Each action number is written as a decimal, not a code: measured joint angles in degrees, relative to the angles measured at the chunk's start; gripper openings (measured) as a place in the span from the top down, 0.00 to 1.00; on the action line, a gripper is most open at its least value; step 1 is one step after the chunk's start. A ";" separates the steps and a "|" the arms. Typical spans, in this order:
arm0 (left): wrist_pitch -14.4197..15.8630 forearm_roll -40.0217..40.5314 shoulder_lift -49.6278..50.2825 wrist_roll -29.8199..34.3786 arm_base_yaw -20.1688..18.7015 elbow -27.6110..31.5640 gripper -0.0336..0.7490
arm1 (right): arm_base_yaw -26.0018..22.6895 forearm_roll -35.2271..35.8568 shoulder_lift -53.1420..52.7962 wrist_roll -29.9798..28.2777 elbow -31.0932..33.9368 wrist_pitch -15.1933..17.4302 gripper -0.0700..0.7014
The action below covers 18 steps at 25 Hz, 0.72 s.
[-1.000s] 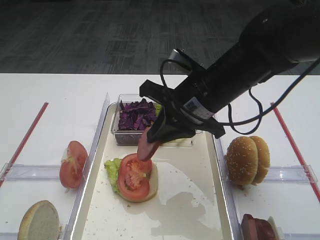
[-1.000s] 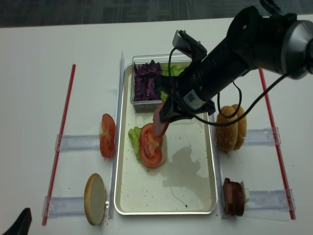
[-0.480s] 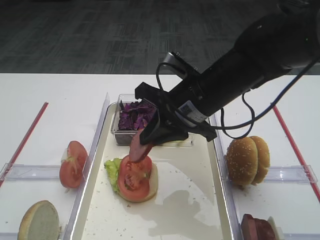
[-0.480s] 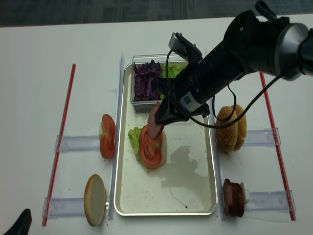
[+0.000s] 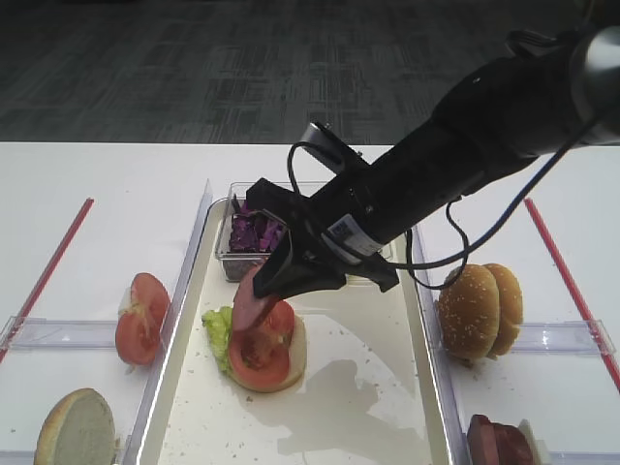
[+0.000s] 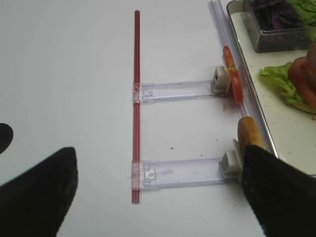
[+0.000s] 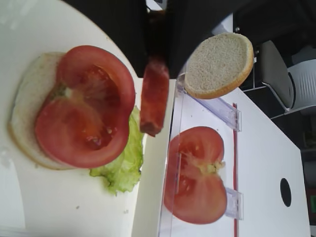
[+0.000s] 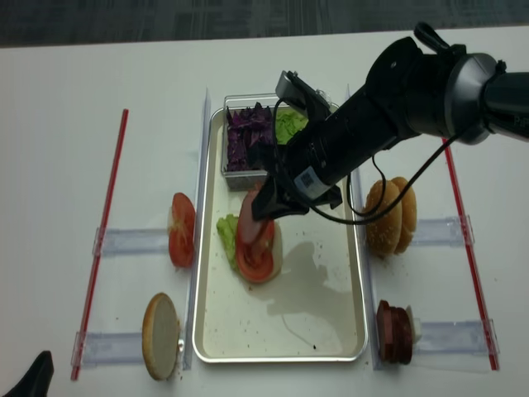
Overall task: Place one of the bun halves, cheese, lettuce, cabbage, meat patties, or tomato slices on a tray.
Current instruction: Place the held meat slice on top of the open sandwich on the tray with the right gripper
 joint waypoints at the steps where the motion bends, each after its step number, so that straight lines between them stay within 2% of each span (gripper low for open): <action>1: 0.00 0.00 0.00 0.00 0.00 0.00 0.17 | 0.10 0.54 0.34 -0.58 0.00 0.00 0.78; 18: 0.00 0.00 0.00 0.00 0.00 0.00 0.17 | 0.14 3.07 4.17 -3.21 -0.10 0.55 0.78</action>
